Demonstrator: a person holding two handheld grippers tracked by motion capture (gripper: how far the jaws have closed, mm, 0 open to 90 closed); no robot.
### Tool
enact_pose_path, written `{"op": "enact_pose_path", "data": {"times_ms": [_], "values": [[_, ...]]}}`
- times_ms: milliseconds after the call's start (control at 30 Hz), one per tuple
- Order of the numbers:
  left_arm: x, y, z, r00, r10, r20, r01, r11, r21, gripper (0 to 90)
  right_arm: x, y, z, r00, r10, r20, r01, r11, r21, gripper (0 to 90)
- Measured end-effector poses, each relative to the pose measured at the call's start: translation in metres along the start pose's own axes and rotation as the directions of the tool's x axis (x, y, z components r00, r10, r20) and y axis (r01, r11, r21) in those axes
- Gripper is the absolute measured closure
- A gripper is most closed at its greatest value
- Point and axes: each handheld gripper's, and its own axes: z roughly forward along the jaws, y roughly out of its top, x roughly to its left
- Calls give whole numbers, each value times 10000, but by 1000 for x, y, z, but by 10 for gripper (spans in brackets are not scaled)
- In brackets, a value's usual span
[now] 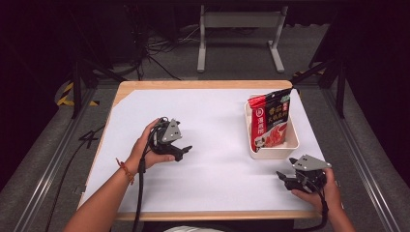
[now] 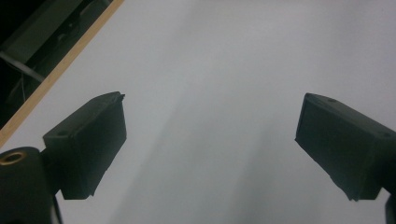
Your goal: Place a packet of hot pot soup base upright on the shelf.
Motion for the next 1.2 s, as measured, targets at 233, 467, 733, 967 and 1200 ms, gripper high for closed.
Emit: {"op": "enact_pose_path", "data": {"times_ms": [233, 467, 733, 967, 1200], "values": [[-2, -23, -10, 9996, -189, -216, 196, 9994, 299, 96, 1, 0, 0, 10000, -38, 24, 38, 10000, -20, 314], [-5, -45, -17, 9987, -374, -341, 391, 9978, 528, 97, 1, 1, 0, 9999, -102, -19, 101, 9999, -62, 305], [-3, -66, -32, 9946, -807, -655, 832, 9959, 354, 111, 2, 1, -1, 9999, -117, -60, 116, 9998, -181, 287], [-3, -89, -51, 9901, -1238, -659, 1252, 9920, 166, 106, 2, 1, -1, 9997, -170, -157, 166, 9995, -251, 253], [-4, -107, -63, 9821, -1814, -515, 1824, 9831, 155, 103, 2, 1, -1, 9998, -75, -162, 69, 9992, -399, 201]]}}
